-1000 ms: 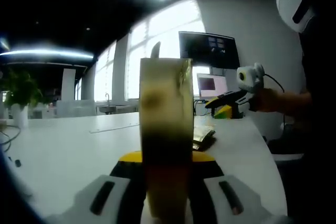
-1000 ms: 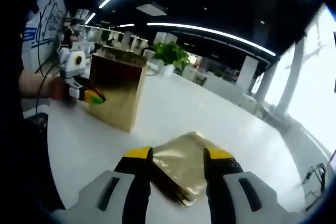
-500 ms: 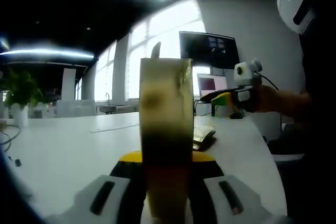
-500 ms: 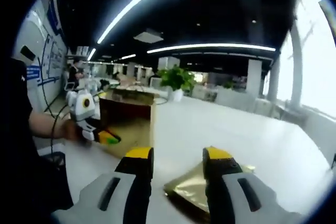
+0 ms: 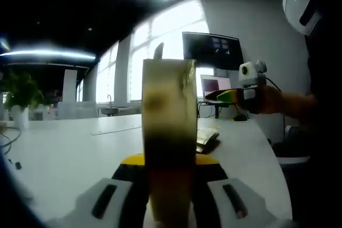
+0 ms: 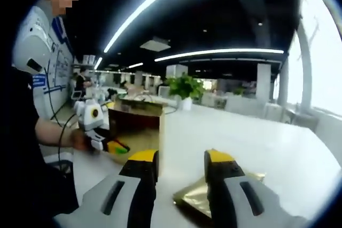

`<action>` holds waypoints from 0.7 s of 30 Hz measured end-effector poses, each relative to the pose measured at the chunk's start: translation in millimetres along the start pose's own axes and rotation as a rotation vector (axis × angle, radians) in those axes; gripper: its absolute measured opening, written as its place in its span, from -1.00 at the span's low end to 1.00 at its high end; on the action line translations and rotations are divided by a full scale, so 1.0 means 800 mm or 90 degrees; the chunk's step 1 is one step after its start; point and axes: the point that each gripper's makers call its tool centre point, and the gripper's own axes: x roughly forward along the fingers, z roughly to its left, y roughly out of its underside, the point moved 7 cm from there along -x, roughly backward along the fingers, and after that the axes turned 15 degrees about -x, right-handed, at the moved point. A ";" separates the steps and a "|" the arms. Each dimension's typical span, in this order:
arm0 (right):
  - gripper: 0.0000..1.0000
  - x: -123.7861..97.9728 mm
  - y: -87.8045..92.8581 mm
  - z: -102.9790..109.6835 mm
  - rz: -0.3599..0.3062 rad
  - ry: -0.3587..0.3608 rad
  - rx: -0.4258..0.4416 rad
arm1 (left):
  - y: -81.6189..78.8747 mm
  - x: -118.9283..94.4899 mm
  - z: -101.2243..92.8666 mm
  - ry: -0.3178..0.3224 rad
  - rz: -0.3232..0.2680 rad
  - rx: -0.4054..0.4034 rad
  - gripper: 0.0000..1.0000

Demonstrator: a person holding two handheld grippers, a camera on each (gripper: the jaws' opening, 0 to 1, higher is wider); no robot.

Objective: Extract single mask from mask box in order stack masks on table

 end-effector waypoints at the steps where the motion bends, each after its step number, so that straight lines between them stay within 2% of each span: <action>1: -0.39 0.000 -0.001 -0.002 -0.003 0.006 0.000 | 0.000 0.000 0.000 0.000 0.000 0.000 -0.37; 11: -0.40 -0.006 -0.002 -0.007 -0.034 0.012 0.007 | 0.000 0.000 0.001 0.000 0.001 -0.002 -0.37; 21: -0.40 -0.006 -0.007 -0.002 -0.028 0.013 -0.001 | 0.001 0.000 0.000 0.001 0.002 0.003 -0.37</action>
